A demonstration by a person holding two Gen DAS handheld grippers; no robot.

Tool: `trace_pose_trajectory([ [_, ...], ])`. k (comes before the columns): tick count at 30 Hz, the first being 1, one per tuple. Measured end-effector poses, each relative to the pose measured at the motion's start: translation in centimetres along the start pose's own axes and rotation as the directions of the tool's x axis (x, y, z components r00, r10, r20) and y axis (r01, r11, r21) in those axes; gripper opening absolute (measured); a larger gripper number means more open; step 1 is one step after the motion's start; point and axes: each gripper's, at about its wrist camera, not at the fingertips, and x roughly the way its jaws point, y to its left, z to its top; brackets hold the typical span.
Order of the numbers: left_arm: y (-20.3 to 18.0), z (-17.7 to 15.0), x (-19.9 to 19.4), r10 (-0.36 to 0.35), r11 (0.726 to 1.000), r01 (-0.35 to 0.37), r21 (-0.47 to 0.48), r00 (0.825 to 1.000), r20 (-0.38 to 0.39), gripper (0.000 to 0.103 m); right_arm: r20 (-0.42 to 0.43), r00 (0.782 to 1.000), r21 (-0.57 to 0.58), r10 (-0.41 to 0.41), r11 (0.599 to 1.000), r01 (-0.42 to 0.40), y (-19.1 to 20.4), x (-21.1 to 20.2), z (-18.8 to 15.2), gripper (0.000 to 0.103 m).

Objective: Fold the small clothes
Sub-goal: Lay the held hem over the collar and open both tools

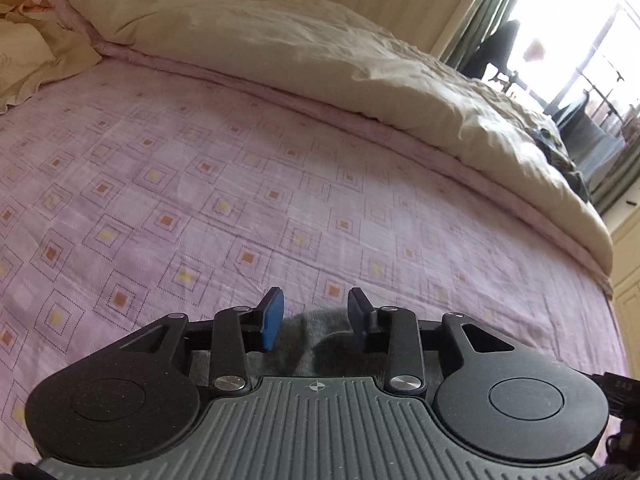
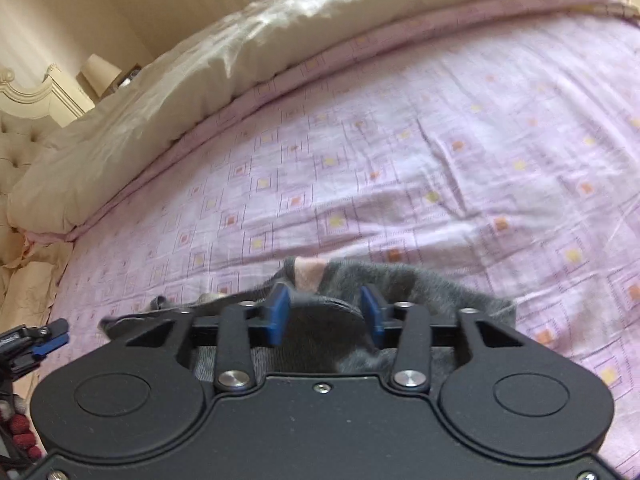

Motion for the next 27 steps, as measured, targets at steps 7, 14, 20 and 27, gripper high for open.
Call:
trace_pose_trajectory([
  [7, -2.8, -2.7, -3.1, -0.046, 0.972, 0.05, 0.231, 0.999, -0.02, 0.04, 0.002, 0.998, -0.236, 0.055, 0.97, -0.053, 4.5, -2.7, -2.9, 0.061],
  [14, -6.7, -9.8, -3.2, -0.075, 0.87, 0.138, 0.474, 0.986, -0.149, 0.044, -0.14, 0.988, -0.482, 0.072, 0.866, -0.131, 9.5, -2.0, -8.9, 0.061],
  [20, -6.7, -11.5, -0.8, -0.035, 0.858, 0.127, 0.498, 0.981, -0.19, 0.044, -0.186, 0.982, -0.557, 0.026, 0.821, -0.128, 11.1, 0.7, -10.3, 0.061],
  [27, -3.1, -8.0, 3.1, 0.064, 0.928, 0.004, 0.373, 0.983, -0.17, 0.044, -0.153, 0.986, -0.517, -0.067, 0.856, -0.022, 9.8, 4.9, -7.2, 0.065],
])
